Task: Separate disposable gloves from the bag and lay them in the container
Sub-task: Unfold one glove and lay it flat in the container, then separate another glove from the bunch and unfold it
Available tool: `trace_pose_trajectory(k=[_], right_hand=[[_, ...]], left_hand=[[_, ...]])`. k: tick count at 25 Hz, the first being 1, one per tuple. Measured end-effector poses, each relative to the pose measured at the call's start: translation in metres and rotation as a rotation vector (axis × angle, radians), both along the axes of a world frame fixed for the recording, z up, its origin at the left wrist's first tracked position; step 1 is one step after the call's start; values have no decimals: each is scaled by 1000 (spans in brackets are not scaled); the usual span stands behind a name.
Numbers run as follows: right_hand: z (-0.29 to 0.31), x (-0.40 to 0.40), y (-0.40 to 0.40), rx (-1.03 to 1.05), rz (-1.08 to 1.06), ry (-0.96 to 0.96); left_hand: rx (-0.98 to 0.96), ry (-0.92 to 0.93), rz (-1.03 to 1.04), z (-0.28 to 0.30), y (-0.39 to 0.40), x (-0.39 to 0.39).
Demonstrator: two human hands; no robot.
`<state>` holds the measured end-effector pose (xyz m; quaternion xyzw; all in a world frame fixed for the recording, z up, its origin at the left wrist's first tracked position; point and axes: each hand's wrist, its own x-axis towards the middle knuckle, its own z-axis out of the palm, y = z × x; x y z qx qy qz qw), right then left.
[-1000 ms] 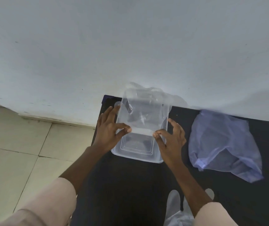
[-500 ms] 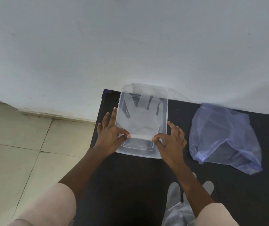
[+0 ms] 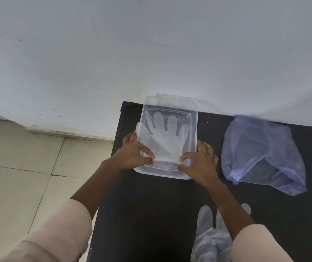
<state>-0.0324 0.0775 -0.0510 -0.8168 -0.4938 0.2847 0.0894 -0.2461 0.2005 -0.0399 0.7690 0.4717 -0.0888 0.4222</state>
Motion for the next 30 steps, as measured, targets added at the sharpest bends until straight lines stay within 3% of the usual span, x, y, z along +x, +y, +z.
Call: trace_pose_trajectory(k=[6,15,20,22,24,26,30], right_hand=[[6,5,2,-82,65,-5],[11,10,3,-130,144,-31],[34,14,-1,-92,139,44],[51,14,-8,79,79,106],[70,16,-17,250,-20,225],[88,17,-24,302,-122,372],[101,26,-44,347,-353,665]], left_hand=[[-54,-135,159,0,0,2],[-20,52,-51,5,-5,-8],[86,13,32,37,-6,-16],[226,-129,147,55,-13,-14],[250,-401,272,72,-21,-1],[105,-563,321,83,-28,23],[-233,-633,325,92,-56,76]])
